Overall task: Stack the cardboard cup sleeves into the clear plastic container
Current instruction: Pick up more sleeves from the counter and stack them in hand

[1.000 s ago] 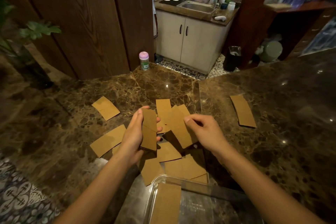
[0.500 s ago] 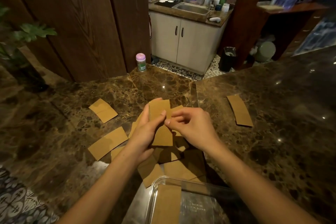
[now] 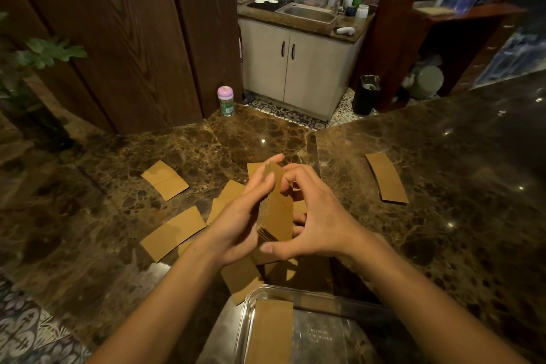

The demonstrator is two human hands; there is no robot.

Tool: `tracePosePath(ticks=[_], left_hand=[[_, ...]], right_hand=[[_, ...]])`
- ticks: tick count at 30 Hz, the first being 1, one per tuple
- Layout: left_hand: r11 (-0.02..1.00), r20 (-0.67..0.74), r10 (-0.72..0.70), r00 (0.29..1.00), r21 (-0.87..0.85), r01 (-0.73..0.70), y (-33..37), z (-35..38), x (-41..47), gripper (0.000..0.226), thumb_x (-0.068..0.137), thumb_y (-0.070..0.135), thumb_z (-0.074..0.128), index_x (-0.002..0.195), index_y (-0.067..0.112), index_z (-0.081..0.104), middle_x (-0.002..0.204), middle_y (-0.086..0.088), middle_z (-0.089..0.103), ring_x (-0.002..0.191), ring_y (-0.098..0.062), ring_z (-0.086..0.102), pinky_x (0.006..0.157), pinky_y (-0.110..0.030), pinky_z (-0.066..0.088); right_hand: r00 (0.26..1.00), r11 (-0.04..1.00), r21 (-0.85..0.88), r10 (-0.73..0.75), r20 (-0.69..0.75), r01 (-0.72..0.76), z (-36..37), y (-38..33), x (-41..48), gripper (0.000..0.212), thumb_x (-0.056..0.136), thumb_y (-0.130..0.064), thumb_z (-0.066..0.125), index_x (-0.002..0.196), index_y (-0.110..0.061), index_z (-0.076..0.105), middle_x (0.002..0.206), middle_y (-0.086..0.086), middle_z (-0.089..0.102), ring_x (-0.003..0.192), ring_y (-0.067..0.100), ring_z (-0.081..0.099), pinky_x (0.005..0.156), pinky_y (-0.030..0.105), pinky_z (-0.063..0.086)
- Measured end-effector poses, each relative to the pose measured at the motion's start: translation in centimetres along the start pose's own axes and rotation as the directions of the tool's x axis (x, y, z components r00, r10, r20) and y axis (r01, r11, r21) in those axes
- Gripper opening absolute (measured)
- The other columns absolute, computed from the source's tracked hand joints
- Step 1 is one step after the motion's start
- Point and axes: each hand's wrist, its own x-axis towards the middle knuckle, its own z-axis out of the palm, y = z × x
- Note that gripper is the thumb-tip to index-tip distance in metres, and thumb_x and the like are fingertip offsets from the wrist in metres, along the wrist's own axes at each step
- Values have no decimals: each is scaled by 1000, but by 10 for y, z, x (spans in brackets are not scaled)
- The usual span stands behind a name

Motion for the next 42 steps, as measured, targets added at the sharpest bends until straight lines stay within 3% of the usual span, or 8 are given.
tracePosePath(ticks=[10, 13, 18, 22, 27, 30, 34, 42], left_hand=[[999, -25, -31, 999, 37, 32, -4, -22, 3, 56, 91, 25, 69, 144, 34, 54, 136, -13, 66, 118, -44, 60, 83, -44, 61], [999, -162, -30, 986, -20, 27, -5, -31, 5, 47, 94, 20, 69, 139, 30, 59, 125, -21, 70, 97, -40, 71, 73, -45, 65], [997, -280, -71, 957, -16, 70, -8, -46, 5, 51, 89, 22, 69, 137, 33, 59, 128, -35, 63, 95, -50, 70, 82, -61, 60], [997, -282, -71, 957, -37, 64, -9, -50, 5, 52, 89, 20, 70, 138, 35, 59, 128, -33, 63, 97, -48, 68, 87, -61, 58], [999, -352, -53, 935, -19, 49, -8, -53, 7, 47, 88, 21, 71, 131, 40, 65, 137, -35, 57, 104, -51, 67, 100, -71, 47], [998, -366, -57, 929, -31, 49, -9, -53, 7, 50, 87, 21, 71, 132, 42, 64, 139, -35, 55, 105, -49, 68, 99, -68, 50], [998, -339, -61, 939, -28, 54, -8, -48, 6, 54, 88, 21, 71, 136, 44, 61, 138, -34, 57, 103, -47, 69, 95, -59, 56], [991, -215, 22, 976, 134, 7, -8, -17, 5, 50, 97, 20, 64, 141, 42, 56, 136, -13, 67, 121, -36, 67, 98, -52, 53]], right_hand=[[990, 993, 85, 65, 126, -76, 7, 16, 4, 79, 57, -63, 88, 118, -32, 48, 146, -8, 43, 130, 9, 49, 95, 9, 46], [970, 955, 180, 220, 101, -236, 12, 38, 16, 53, 80, -73, 67, 116, -34, 64, 135, -12, 59, 118, 6, 63, 101, 36, 54], [920, 822, -454, 392, 13, -344, 20, 103, 31, 73, 86, -58, 75, 145, -19, 55, 145, 2, 58, 134, 23, 53, 110, 40, 44], [928, 815, -506, 367, 71, -283, 28, 119, 29, 71, 87, -58, 74, 143, -18, 58, 142, 2, 63, 131, 26, 56, 107, 44, 47], [952, 794, -562, 303, 34, -233, 23, 109, 23, 33, 107, -41, 49, 122, -17, 66, 96, 5, 73, 86, 26, 69, 76, 43, 57], [915, 820, -406, 370, -160, -403, 15, 104, 20, 35, 112, -30, 37, 111, -11, 67, 84, 7, 71, 73, 26, 69, 71, 49, 58], [801, 830, 147, 558, -218, -538, -5, 78, 13, 26, 110, -23, 46, 111, -17, 71, 101, 0, 75, 97, 19, 71, 89, 45, 59], [791, 453, 823, 612, -7, -343, -35, 10, 4, 83, 96, 12, 59, 151, -47, 38, 130, 8, 66, 113, 22, 70, 80, 38, 63]])
